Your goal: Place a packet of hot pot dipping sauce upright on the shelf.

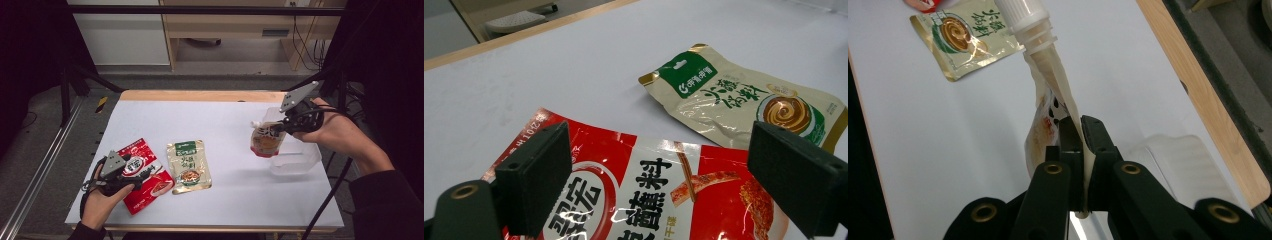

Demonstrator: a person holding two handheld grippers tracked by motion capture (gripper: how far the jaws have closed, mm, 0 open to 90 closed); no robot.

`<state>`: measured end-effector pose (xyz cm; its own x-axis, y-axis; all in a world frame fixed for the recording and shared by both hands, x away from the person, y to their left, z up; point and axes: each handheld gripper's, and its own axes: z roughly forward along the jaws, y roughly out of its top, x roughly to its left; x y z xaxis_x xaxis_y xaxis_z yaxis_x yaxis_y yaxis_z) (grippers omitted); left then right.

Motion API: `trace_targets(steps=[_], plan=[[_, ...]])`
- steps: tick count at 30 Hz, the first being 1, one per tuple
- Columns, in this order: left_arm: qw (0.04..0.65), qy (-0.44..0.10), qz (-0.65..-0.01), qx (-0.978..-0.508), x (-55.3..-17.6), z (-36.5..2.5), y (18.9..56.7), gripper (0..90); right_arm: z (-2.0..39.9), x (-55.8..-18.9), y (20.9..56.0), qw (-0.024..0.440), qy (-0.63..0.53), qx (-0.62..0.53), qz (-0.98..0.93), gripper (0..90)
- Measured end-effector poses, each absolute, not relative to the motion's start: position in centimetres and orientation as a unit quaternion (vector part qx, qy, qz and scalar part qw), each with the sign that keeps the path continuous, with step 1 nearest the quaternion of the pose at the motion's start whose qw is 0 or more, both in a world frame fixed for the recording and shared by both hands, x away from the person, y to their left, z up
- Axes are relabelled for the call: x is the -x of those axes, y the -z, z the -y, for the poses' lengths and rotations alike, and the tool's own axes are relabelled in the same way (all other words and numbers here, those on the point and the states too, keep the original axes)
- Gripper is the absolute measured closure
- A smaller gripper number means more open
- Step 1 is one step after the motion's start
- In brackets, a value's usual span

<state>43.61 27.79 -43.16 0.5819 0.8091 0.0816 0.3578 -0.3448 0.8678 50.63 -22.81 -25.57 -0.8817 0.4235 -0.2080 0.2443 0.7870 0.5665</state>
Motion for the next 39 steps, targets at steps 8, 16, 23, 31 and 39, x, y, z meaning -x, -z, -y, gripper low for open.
trace_targets(steps=[8,16,23,31,39], plan=[[0.442,-0.263,-0.383,-0.767,-43.6,-28.5,42.8,10.3,25.4,-50.6,26.2,0.168,-0.270,-0.200,-0.927,89.0],[0.439,-0.264,-0.391,-0.765,-43.6,-29.0,42.9,10.1,27.3,-50.2,26.7,0.169,-0.275,-0.213,-0.922,89.0],[0.436,-0.264,-0.391,-0.766,-43.6,-29.0,42.9,10.1,28.9,-50.0,27.3,0.170,-0.276,-0.225,-0.919,88.9],[0.435,-0.265,-0.394,-0.765,-43.7,-29.2,43.0,10.1,30.5,-49.8,27.9,0.167,-0.278,-0.242,-0.914,88.8],[0.433,-0.266,-0.394,-0.766,-43.7,-29.2,43.0,10.1,31.4,-49.3,28.3,0.164,-0.277,-0.248,-0.914,88.7]])
